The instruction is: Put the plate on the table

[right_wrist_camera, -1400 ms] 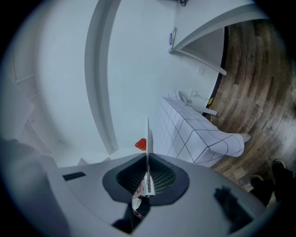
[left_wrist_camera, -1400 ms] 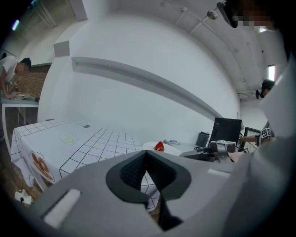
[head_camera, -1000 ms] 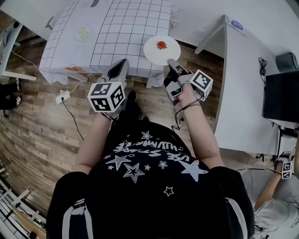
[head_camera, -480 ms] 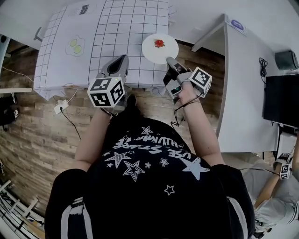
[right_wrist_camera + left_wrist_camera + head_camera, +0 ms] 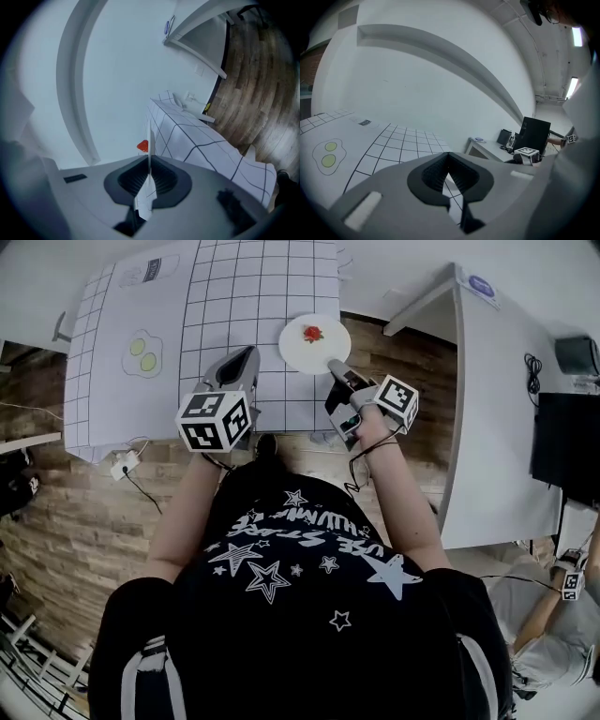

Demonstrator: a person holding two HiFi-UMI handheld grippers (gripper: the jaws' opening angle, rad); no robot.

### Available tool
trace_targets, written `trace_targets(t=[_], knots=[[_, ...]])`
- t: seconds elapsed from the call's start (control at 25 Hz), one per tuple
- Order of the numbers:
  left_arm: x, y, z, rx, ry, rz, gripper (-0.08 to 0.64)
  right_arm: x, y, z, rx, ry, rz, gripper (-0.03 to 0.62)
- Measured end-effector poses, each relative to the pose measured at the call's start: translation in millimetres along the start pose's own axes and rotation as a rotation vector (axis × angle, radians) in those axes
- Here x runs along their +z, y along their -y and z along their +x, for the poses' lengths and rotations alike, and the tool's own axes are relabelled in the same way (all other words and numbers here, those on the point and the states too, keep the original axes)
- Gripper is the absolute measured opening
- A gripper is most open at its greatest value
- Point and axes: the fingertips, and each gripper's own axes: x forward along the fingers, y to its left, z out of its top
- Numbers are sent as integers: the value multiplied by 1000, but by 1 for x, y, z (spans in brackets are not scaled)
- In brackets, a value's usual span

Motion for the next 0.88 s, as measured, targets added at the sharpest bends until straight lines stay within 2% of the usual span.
trace_targets(t=[0.36,0.56,0.88], knots=[[-3,-14,12,-13,-36,-8,9,-10,8,25,1,-33,27,23],[-2,-28,13,-4,-37,-15,9,-18,13,33,-38,-48,11,23],[1,-42,15,-1,-30,-21,9,-9,25,37,-99,-10,-2,23]])
